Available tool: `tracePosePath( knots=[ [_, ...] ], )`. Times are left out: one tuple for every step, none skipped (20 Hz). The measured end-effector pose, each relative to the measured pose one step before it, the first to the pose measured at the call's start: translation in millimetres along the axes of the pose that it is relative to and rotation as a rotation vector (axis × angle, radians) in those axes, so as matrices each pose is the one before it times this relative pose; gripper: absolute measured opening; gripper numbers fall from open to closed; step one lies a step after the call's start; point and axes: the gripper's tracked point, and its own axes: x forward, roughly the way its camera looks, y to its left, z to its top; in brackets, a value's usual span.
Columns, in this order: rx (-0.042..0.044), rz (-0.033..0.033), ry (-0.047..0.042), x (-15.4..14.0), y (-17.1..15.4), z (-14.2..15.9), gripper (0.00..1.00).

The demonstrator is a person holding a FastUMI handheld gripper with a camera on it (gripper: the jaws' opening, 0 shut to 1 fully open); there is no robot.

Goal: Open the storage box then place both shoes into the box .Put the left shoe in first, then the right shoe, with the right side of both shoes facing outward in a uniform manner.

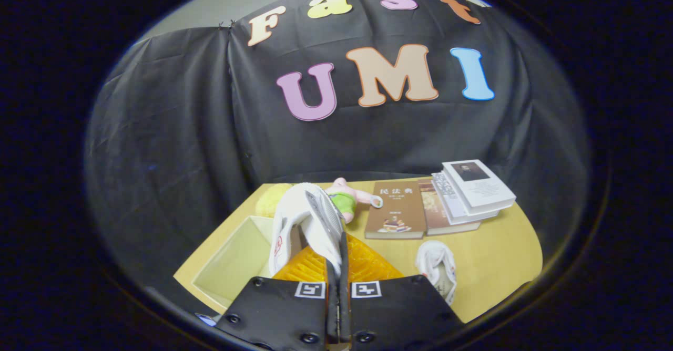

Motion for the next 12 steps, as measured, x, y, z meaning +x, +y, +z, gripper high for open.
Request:
tracePosePath(
  knots=[
    [0.02229, 0.02213, 0.01405, 2.34, 17.86, -0.58, 0.04],
    [0.01520, 0.02137, 0.02324, 4.17, 15.90, -3.18, 0.04],
    [0.01958, 0.01549, 0.02507, 8.36, 14.25, -6.80, 0.04],
    [0.02080, 0.00775, 0.02913, 7.99, 13.07, -6.56, 0.04],
    [0.01888, 0.00235, 0.03141, 9.29, 11.99, -7.52, 0.04],
    [0.01300, -0.00290, 0.03093, 10.86, 10.17, -8.52, 0.04],
    [0.01085, -0.00808, 0.03020, 9.97, 7.80, -8.87, 0.04],
    [0.00739, -0.01290, 0.03159, 9.39, 6.68, -8.36, 0.04],
    [0.00711, -0.02023, 0.02884, 10.39, 2.44, -9.67, 0.04],
    [0.00915, -0.02855, 0.02521, 9.21, 1.48, -8.42, 0.04],
    [0.01078, -0.03715, 0.02752, 10.96, -1.21, -9.99, 0.04],
    [0.01211, -0.03992, 0.02124, 8.60, -2.53, -7.49, 0.05]
  ],
)
